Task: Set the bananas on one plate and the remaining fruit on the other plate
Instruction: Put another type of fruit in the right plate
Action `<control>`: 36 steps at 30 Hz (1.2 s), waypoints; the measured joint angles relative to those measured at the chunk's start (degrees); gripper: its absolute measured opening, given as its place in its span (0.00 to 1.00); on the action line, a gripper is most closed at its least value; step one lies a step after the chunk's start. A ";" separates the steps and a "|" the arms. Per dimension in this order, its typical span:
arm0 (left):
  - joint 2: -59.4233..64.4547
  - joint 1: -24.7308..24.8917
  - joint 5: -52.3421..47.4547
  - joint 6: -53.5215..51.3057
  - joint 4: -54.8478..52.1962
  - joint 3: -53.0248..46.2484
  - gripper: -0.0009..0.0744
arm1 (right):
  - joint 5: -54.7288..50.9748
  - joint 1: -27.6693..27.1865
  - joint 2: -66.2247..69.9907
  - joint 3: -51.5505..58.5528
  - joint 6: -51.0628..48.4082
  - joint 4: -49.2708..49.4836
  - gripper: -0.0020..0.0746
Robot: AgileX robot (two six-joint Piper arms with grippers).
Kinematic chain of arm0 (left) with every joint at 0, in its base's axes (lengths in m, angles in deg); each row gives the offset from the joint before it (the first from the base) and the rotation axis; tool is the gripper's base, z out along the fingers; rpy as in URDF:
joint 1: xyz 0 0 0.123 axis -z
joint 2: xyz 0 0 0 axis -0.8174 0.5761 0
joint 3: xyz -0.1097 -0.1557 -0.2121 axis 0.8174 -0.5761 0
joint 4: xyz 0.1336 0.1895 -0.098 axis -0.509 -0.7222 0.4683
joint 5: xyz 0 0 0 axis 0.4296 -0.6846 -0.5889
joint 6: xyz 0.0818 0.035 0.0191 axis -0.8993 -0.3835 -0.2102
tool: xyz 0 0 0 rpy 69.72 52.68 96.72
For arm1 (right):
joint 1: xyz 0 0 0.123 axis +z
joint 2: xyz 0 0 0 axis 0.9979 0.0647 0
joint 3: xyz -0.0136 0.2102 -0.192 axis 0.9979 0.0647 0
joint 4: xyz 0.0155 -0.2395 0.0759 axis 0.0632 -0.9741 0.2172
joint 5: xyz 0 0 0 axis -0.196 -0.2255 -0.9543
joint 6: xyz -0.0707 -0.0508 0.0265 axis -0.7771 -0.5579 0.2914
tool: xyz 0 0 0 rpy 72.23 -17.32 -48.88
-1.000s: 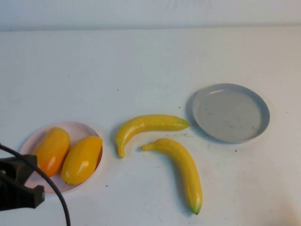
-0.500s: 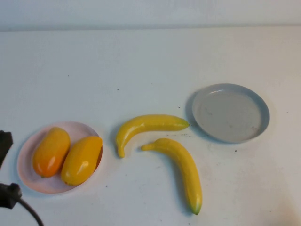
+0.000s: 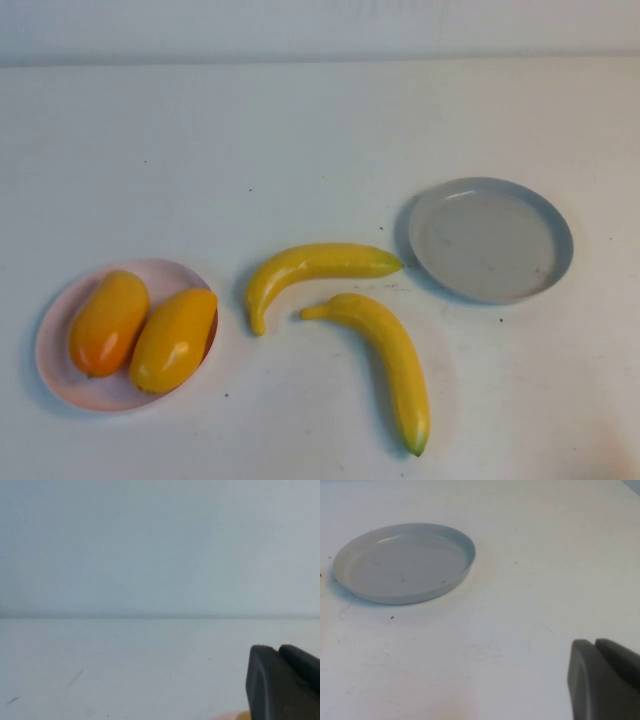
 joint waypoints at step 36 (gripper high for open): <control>-1.25 0.83 -23.60 -2.13 1.72 -2.24 0.01 | 0.00 0.00 0.00 0.00 0.00 0.00 0.01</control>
